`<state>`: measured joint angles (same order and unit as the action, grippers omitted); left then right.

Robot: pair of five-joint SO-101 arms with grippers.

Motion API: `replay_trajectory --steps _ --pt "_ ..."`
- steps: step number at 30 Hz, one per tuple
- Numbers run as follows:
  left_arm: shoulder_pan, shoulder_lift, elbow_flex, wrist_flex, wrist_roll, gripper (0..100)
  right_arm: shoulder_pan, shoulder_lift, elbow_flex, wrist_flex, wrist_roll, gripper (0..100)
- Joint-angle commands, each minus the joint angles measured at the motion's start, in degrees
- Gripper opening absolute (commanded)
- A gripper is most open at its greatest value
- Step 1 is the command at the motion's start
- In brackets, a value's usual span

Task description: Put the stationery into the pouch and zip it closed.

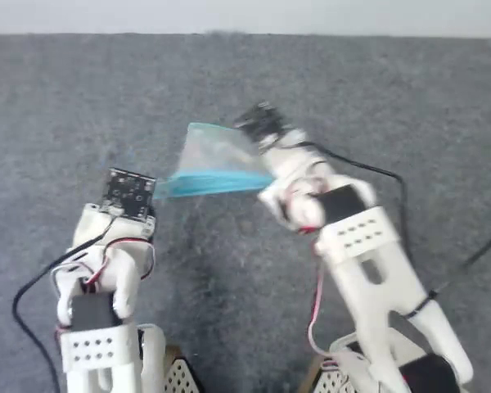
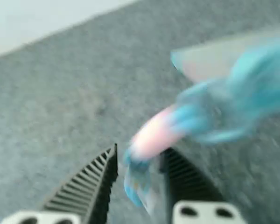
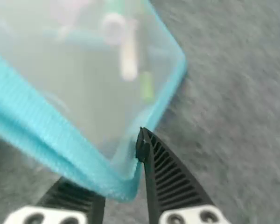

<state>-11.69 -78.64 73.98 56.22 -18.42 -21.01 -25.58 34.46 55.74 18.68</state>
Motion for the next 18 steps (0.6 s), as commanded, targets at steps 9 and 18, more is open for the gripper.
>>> replay_trajectory --steps 9,18 --pt "9.9 -0.9 -0.1 1.4 10.2 28 9.5 7.9 0.5 4.2 2.5 1.7" --pt "9.5 -0.9 0.2 2.7 10.5 29 9.6 9.8 0.5 8.7 1.9 23.2"
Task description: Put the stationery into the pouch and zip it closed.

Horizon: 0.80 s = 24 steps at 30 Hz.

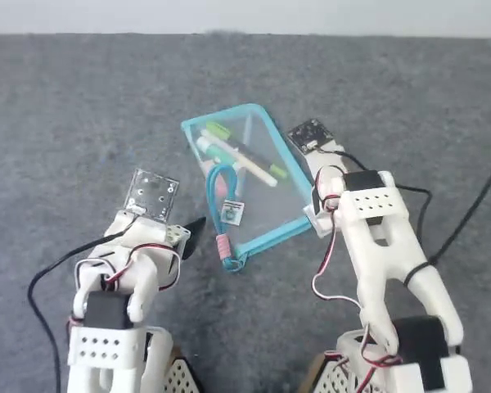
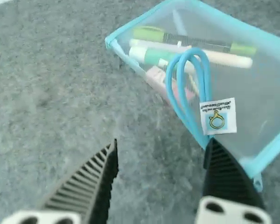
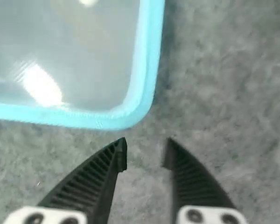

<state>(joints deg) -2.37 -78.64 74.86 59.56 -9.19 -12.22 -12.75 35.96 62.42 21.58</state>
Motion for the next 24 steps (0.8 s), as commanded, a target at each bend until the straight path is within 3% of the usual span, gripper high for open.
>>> replay_trajectory --steps 1,8,16,24 --pt "0.2 -1.0 -0.9 -1.2 1.3 29 0.8 -4.4 -1.0 2.9 -1.3 23.0" --pt "-3.5 -6.9 -4.4 -3.3 3.9 29 0.9 -24.0 4.9 4.8 -6.2 17.8" --pt "-5.5 -26.8 4.7 1.5 4.1 28 0.9 -49.3 22.9 4.8 -5.7 5.3" --pt "-5.5 -24.5 12.4 -1.7 4.1 28 7.0 -63.3 36.8 4.2 1.9 3.8"
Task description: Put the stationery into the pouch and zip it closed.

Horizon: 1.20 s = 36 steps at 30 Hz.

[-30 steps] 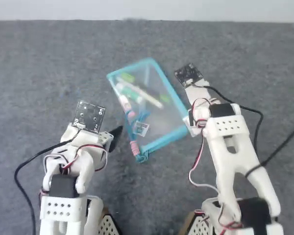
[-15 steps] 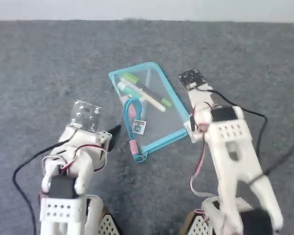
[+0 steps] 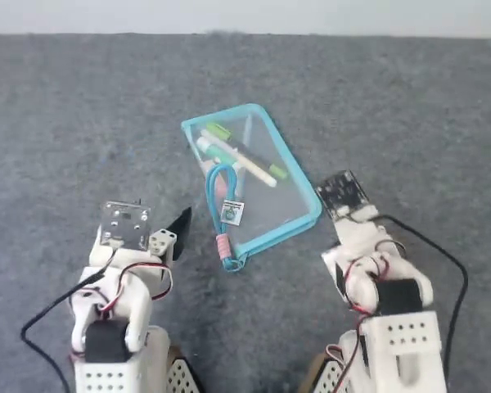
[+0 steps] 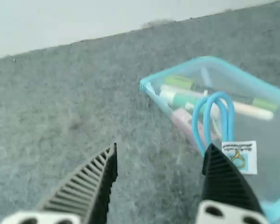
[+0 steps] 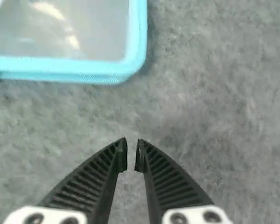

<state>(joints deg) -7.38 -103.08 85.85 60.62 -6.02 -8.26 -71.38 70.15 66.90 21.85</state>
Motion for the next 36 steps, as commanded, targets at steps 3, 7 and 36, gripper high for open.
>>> replay_trajectory --steps 3,7,36 --pt "-0.5 -0.1 7.2 -6.1 1.0 28 6.7 -8.3 7.7 -2.3 1.7 3.8" --pt "-0.7 0.1 10.6 -10.5 0.6 28 9.3 -13.1 13.9 -4.3 1.4 4.1" --pt "-14.2 -1.0 10.8 11.7 0.9 28 9.5 -31.7 26.3 7.9 1.7 3.8"
